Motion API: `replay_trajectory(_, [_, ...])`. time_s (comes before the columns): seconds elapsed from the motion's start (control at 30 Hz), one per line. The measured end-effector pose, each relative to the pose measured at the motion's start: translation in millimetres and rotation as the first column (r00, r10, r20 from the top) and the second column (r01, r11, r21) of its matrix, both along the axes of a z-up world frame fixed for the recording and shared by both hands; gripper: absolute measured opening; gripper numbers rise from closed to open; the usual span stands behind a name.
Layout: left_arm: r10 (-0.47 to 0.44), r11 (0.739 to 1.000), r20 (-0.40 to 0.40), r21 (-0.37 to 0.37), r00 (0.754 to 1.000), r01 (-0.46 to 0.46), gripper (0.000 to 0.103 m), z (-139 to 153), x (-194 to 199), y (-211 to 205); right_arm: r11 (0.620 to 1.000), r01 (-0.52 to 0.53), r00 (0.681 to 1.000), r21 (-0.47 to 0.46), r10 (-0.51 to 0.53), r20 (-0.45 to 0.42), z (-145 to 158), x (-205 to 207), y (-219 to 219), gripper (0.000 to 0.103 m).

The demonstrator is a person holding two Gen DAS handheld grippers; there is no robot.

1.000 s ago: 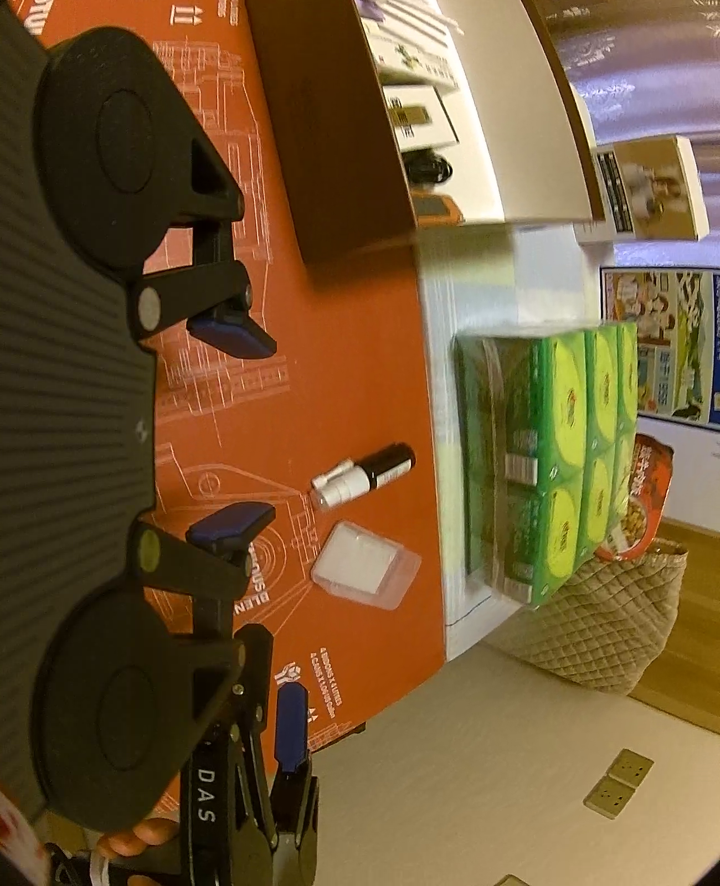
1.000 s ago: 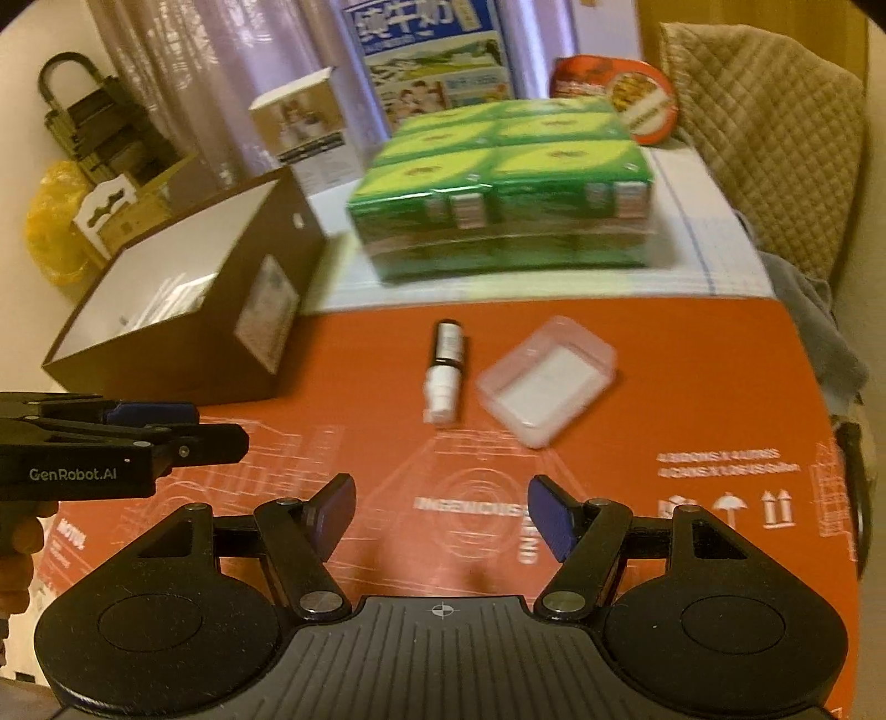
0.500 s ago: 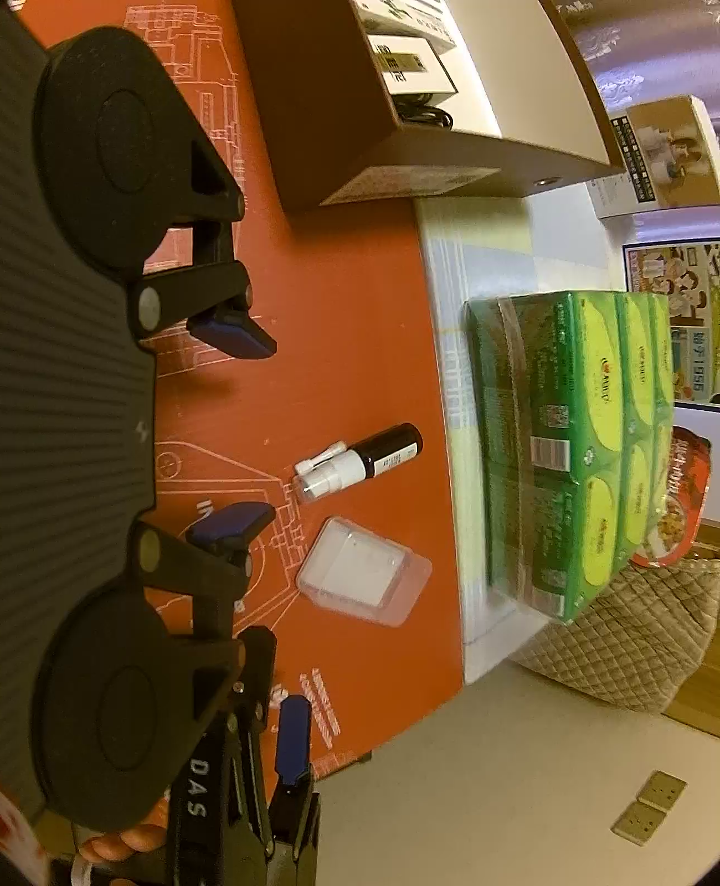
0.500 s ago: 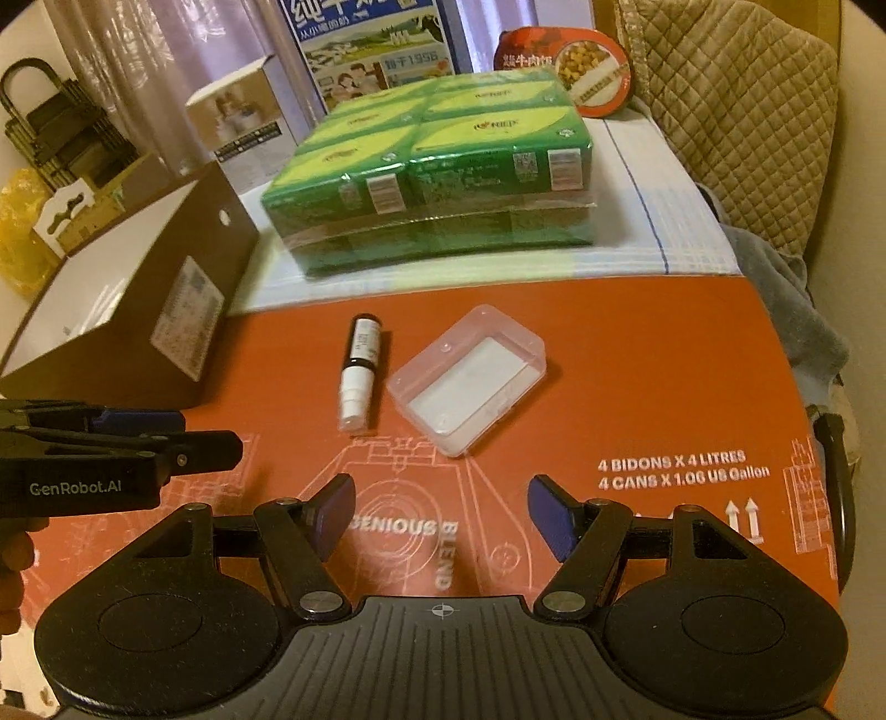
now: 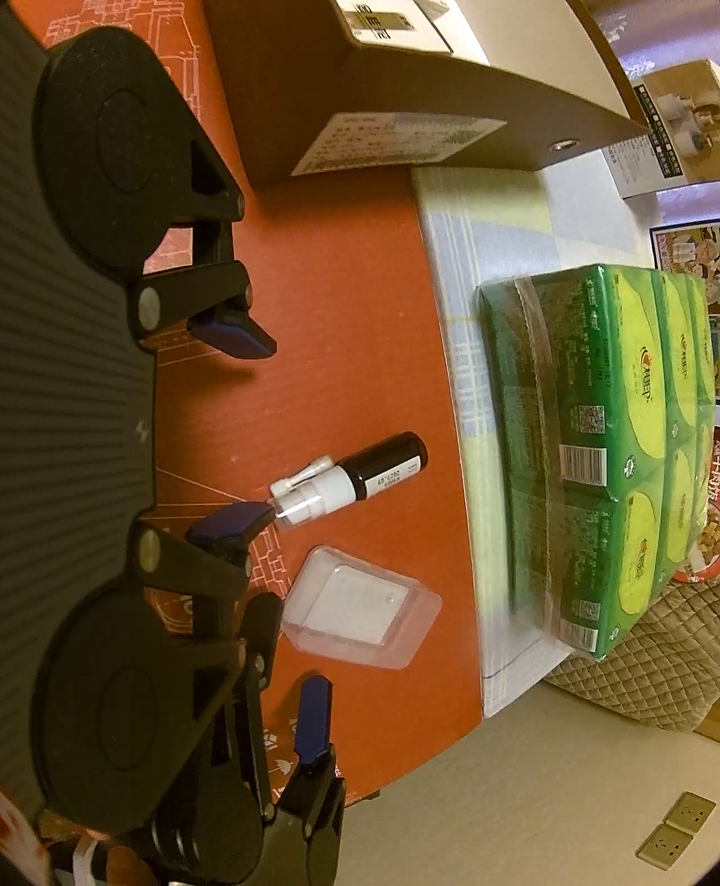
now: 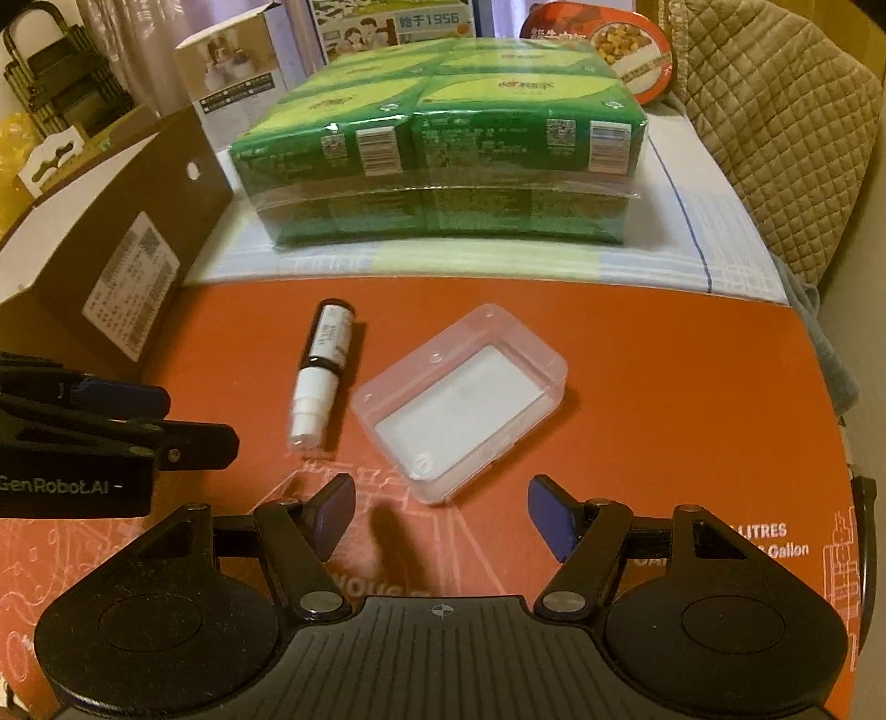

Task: Organize rigid objects
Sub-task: 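Lower the left gripper onto the small white-capped dark bottle and close it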

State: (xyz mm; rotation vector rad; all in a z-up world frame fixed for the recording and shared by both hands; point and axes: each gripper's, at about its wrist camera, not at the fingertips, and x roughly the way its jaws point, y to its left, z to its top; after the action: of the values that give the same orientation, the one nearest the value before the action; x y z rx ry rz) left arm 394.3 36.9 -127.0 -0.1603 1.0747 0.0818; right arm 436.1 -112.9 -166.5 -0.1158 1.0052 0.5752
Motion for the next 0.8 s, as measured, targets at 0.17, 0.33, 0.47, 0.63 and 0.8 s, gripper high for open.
replay_trajectory(0.17, [-0.02, 1.0, 0.002, -0.017, 1.0, 0.02, 0.053, -4.3, 11.6, -0.8, 0.998, 0.058, 0.998, -0.018, -0.058, -0.001, -4.9, 14.8, -13.3, 0.066])
replay_trajectory(0.33, [-0.042, 0.999, 0.02, -0.031, 0.999, 0.043, 0.053, -7.8, 24.9, -4.7, 0.99, 0.133, 0.991, -0.035, -0.133, 0.002, -7.5, 29.1, -33.9, 0.066])
replay_trajectory(0.47, [-0.052, 0.998, 0.028, -0.034, 0.998, 0.053, 0.051, -11.7, 35.4, -8.9, 0.988, 0.154, 0.988, 0.006, -0.153, -0.024, -2.4, 31.3, -47.6, 0.066])
replay_trajectory(0.63, [-0.054, 0.998, 0.027, -0.02, 0.998, 0.055, 0.045, -21.0, 48.0, -12.2, 0.99, 0.131, 0.991, 0.059, -0.13, -0.023, 8.3, 24.3, -47.8, 0.066])
replay_trajectory(0.8, [-0.033, 0.999, 0.036, -0.012, 0.999, 0.033, 0.031, -27.7, 56.6, -8.7, 0.996, 0.06, 0.997, 0.068, -0.063, 0.036, 16.2, 20.1, -34.9, 0.066])
